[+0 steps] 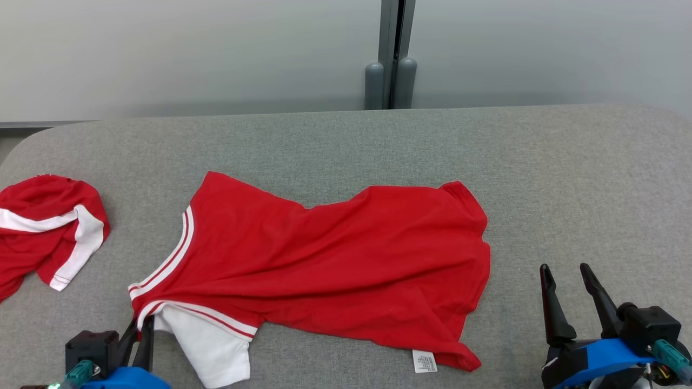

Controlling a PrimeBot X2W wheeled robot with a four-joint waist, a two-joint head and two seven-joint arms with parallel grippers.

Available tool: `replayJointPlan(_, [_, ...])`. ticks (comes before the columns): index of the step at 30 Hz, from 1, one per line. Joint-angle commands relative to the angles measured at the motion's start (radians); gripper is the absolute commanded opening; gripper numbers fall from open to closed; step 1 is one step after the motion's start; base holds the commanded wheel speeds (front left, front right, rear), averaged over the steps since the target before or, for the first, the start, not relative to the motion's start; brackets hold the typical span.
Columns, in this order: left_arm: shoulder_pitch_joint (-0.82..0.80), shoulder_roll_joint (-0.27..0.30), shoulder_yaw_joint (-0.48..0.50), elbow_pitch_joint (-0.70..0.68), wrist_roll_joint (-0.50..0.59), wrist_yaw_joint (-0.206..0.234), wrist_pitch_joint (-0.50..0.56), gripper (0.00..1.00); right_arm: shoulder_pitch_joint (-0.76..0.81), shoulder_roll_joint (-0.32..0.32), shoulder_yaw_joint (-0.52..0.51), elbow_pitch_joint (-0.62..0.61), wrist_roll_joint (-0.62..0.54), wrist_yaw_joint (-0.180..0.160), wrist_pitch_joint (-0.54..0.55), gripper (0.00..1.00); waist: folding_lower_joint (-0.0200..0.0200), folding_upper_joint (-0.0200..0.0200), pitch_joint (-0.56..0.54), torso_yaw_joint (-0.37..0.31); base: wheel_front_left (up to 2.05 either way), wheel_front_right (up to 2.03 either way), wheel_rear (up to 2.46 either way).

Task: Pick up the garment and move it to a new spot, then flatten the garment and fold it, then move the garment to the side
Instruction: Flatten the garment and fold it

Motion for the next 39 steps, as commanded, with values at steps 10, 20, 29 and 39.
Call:
replayJointPlan(10, [-0.032,-0.077,0.024,-0.04,0.025,0.027,-0.19,1.0,-0.005,-0.004,-0.002,0.022,-0.007,0.0,-0.003,1.0,0.0,0.0,-0.028,0.003,0.0,0.0,0.0])
replayJointPlan(20, [-0.018,-0.177,0.182,-0.049,0.081,0.051,-0.335,1.0,0.022,-0.002,-0.019,0.028,-0.01,0.0,0.0,1.0,0.0,0.0,-0.06,0.03,0.0,0.0,0.0])
replayJointPlan(29, [0.111,-0.298,0.392,-0.112,0.279,-0.029,-0.334,1.0,0.041,-0.001,-0.017,0.058,-0.003,0.0,0.007,1.0,0.0,0.0,-0.083,0.061,0.0,0.0,0.0])
replayJointPlan(39, [0.131,-0.349,0.442,-0.069,0.357,-0.097,-0.334,1.0,0.001,-0.01,0.025,0.142,0.001,0.0,0.049,1.0,0.0,0.0,-0.079,0.097,0.0,0.0,0.0])
